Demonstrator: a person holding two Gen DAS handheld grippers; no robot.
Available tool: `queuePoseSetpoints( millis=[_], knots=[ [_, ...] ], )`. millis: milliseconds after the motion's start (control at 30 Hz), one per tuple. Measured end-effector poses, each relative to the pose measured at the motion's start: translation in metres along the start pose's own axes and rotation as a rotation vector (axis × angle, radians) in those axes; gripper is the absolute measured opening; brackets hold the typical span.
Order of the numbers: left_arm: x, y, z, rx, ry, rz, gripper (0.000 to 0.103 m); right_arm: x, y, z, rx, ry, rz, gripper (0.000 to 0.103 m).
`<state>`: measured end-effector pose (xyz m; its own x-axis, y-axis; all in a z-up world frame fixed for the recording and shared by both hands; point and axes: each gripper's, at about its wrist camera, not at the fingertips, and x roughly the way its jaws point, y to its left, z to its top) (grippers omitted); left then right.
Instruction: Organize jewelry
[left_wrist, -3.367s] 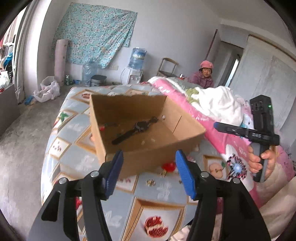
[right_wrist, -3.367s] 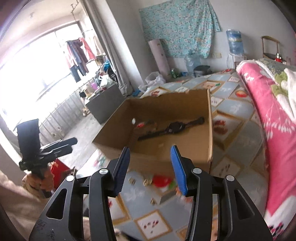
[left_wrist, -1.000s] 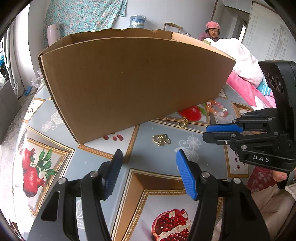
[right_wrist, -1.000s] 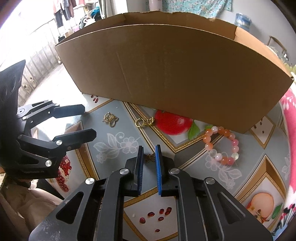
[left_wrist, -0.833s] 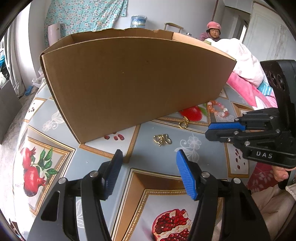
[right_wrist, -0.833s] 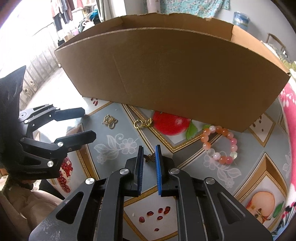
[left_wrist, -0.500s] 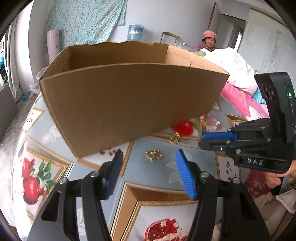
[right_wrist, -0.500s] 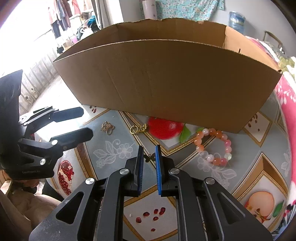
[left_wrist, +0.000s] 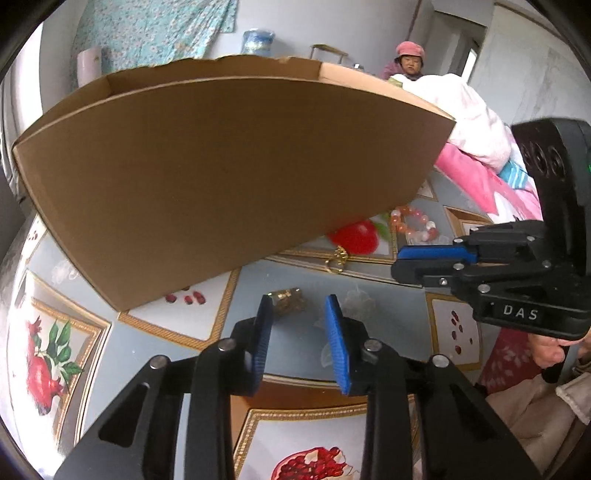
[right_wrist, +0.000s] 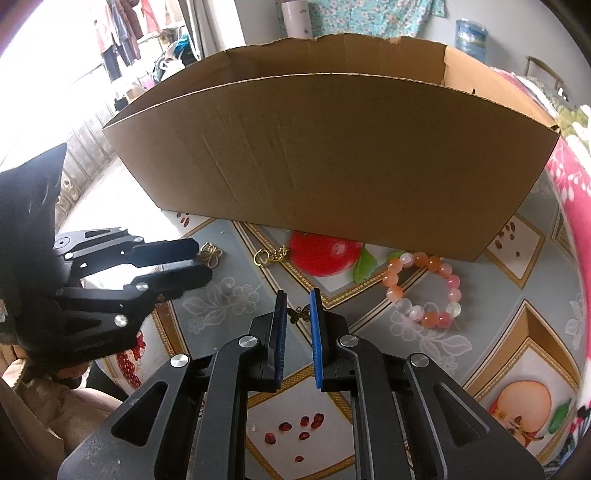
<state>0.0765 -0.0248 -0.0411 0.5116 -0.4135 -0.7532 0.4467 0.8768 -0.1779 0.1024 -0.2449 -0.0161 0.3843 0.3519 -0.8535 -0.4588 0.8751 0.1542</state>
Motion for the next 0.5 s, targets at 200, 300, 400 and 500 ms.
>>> queuePoseSetpoints(
  millis=[200,300,400,500],
  knots=[
    [-0.008,0.012,0.002,-0.062,-0.019,0.000,0.028,-0.009,-0.003,0.003,0.004,0.001,0.002,0.010],
    [-0.008,0.008,0.004,-0.050,-0.019,0.005,0.028,-0.010,-0.001,0.003,0.004,0.000,0.002,0.010],
    [-0.003,0.005,0.005,-0.023,-0.002,0.020,0.028,-0.008,-0.002,0.003,0.004,0.001,0.001,0.010],
    [-0.002,0.001,0.006,0.008,-0.002,0.043,0.028,-0.009,-0.001,0.004,0.002,0.004,-0.001,0.010]
  ],
)
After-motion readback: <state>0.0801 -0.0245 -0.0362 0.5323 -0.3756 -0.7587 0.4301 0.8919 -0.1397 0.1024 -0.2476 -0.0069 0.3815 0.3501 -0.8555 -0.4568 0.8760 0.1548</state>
